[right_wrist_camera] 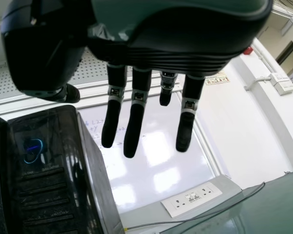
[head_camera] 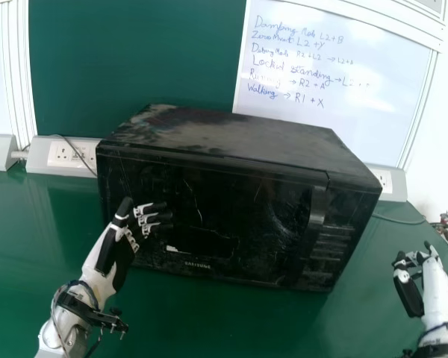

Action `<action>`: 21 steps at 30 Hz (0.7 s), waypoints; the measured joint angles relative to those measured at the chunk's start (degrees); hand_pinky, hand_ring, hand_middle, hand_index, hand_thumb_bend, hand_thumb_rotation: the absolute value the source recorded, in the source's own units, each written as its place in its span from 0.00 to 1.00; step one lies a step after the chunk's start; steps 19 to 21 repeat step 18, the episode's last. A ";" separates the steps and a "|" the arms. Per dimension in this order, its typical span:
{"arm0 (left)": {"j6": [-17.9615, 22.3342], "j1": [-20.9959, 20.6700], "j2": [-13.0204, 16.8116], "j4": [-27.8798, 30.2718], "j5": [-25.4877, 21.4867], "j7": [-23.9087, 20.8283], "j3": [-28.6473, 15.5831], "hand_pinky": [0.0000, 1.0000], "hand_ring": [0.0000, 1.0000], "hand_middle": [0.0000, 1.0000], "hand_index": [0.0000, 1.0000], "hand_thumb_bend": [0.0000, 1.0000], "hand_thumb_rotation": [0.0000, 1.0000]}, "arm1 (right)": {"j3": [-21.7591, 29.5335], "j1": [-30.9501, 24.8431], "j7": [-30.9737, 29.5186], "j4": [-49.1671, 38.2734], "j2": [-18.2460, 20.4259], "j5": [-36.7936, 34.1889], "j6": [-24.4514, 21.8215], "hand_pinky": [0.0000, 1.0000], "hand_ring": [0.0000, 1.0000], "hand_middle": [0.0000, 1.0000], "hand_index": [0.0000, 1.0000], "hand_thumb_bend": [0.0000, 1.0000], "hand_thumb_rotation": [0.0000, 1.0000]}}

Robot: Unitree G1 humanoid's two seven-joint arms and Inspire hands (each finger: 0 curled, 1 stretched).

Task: Put biscuit inside oven

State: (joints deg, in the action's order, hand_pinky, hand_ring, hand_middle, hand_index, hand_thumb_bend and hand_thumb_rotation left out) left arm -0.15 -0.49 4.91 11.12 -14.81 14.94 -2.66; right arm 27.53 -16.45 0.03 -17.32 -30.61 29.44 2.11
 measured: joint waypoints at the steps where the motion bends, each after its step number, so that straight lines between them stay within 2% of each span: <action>1: 0.20 -0.48 -0.07 -0.59 0.06 -0.16 -0.01 0.71 0.73 0.75 0.78 0.64 0.53 | -0.04 -0.03 0.00 -0.02 0.06 0.00 -0.05 0.51 0.54 0.48 0.50 0.52 0.00; 6: 1.56 -4.41 -0.95 -4.96 1.74 -1.29 0.33 0.70 0.73 0.74 0.81 0.61 0.56 | -0.47 -0.10 0.00 -0.68 0.23 0.02 -0.75 0.53 0.55 0.49 0.50 0.52 0.00; 11: 2.50 -7.67 -2.01 -8.01 3.75 -1.93 1.58 0.72 0.74 0.75 0.81 0.64 0.57 | -0.68 -0.17 -0.02 -2.07 0.49 -0.06 -1.30 0.50 0.54 0.48 0.50 0.52 0.00; 21: 1.77 -7.84 -1.90 -7.47 3.81 -2.22 1.05 0.72 0.74 0.76 0.80 0.62 0.56 | -0.71 -0.61 -0.23 -2.57 1.00 -0.12 -1.47 0.51 0.56 0.48 0.50 0.52 0.00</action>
